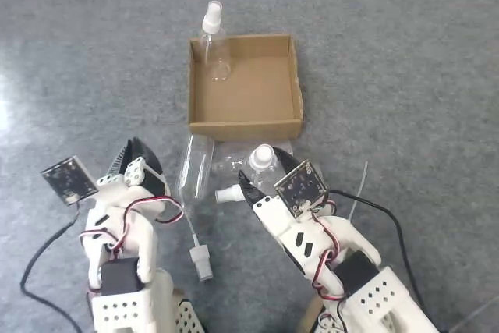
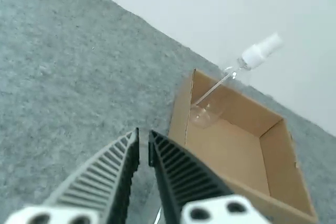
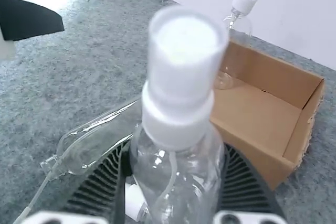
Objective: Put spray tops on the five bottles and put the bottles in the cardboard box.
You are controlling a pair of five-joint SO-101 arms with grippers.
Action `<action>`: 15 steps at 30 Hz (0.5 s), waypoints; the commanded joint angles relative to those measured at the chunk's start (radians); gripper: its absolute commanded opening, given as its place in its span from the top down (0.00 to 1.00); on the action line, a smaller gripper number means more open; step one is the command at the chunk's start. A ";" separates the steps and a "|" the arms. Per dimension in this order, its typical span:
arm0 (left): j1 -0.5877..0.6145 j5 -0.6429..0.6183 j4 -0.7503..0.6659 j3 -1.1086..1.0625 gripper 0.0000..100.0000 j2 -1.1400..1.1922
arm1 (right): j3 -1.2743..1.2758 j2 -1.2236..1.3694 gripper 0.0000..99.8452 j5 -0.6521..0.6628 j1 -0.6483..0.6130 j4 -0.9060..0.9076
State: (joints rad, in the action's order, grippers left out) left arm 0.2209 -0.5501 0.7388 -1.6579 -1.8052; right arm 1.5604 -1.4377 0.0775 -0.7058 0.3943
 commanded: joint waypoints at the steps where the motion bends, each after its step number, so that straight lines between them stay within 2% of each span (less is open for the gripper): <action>1: 0.043 0.006 -0.035 0.012 0.99 -0.017 | -0.068 -0.008 0.89 -0.005 0.012 -0.007; 4: 0.060 0.006 -0.035 0.013 0.99 -0.017 | -0.107 -0.015 0.89 -0.028 0.010 0.019; 10: 0.060 0.006 -0.035 0.015 0.99 -0.017 | -0.330 -0.007 0.88 -0.084 0.013 0.220; 15: 0.061 0.006 -0.037 0.016 0.99 -0.017 | -0.402 -0.005 0.89 -0.083 0.012 0.236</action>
State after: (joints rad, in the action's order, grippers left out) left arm 0.2746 -0.5501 0.7311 -1.6579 -1.8052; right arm 1.2490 -1.4362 0.0054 -0.7027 0.6245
